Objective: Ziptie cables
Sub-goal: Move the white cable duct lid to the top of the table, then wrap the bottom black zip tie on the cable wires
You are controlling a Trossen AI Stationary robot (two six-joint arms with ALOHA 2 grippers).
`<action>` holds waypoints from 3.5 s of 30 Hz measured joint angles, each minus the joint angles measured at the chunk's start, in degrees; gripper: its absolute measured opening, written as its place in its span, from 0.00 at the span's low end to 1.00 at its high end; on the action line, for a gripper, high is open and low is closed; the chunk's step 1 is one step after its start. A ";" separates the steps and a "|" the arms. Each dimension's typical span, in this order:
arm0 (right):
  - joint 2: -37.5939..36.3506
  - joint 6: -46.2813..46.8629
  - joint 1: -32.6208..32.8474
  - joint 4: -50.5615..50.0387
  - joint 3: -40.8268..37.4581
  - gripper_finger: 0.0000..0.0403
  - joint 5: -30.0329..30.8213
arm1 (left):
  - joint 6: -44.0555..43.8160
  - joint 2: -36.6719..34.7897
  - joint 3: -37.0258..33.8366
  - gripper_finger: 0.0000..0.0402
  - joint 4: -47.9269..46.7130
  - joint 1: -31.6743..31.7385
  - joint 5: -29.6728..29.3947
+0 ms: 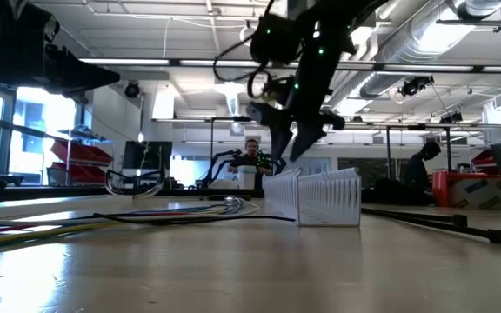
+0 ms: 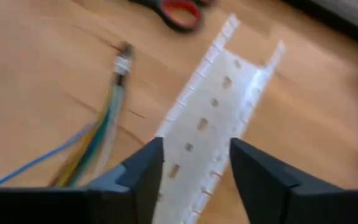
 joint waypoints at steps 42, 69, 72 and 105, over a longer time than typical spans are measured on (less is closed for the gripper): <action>-27.70 34.22 13.99 -31.62 -4.78 0.00 -16.60 | -0.07 0.04 0.00 0.00 0.30 0.01 -0.03; -12.71 -26.77 -17.76 5.60 -3.68 0.00 -23.40 | 2.59 0.04 0.00 0.00 4.07 0.00 -0.03; -7.22 -33.27 -20.66 4.90 0.04 0.00 -24.13 | 2.93 0.04 0.00 0.00 4.05 0.01 -0.05; 5.25 -46.18 -20.63 -7.27 17.62 0.53 -6.22 | -5.54 0.53 0.00 0.00 1.93 0.02 -1.07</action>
